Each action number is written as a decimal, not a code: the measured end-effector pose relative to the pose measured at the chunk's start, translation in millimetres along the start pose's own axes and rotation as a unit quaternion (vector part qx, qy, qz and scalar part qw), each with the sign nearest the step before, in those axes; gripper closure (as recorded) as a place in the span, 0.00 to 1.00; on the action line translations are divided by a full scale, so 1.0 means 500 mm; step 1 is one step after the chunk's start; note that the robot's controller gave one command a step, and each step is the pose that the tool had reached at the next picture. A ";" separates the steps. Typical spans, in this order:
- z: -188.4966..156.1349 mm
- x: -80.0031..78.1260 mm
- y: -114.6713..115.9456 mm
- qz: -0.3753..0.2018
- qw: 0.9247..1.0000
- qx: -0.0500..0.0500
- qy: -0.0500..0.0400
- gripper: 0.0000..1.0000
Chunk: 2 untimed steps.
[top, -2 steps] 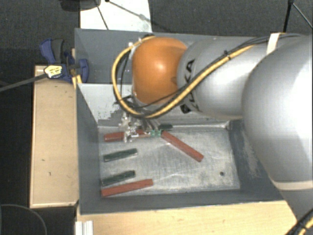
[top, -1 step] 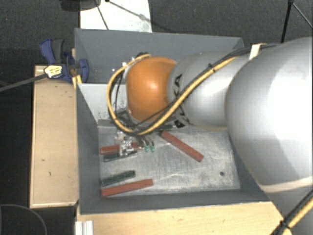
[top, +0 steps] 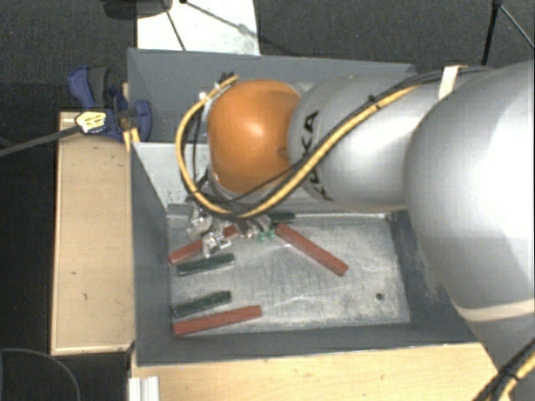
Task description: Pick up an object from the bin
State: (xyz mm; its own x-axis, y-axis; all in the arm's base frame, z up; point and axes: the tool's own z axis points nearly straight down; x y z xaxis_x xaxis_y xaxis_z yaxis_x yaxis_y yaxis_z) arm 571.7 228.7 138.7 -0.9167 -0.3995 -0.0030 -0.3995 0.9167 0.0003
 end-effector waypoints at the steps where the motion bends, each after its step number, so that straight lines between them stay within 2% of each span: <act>1: 0.074 -0.015 0.000 -0.017 1.000 0.000 0.000 0.00; 2: 0.120 -0.039 0.025 -0.029 1.000 0.008 -0.004 1.00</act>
Offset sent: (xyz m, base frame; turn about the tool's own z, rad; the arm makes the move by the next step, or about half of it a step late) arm 0.0047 0.0261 -0.0687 -0.0625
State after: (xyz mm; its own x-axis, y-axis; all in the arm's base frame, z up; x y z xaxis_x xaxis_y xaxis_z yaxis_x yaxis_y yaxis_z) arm 585.0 248.0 78.6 -0.8918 -0.4523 -0.0097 -0.4521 0.8918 -0.0152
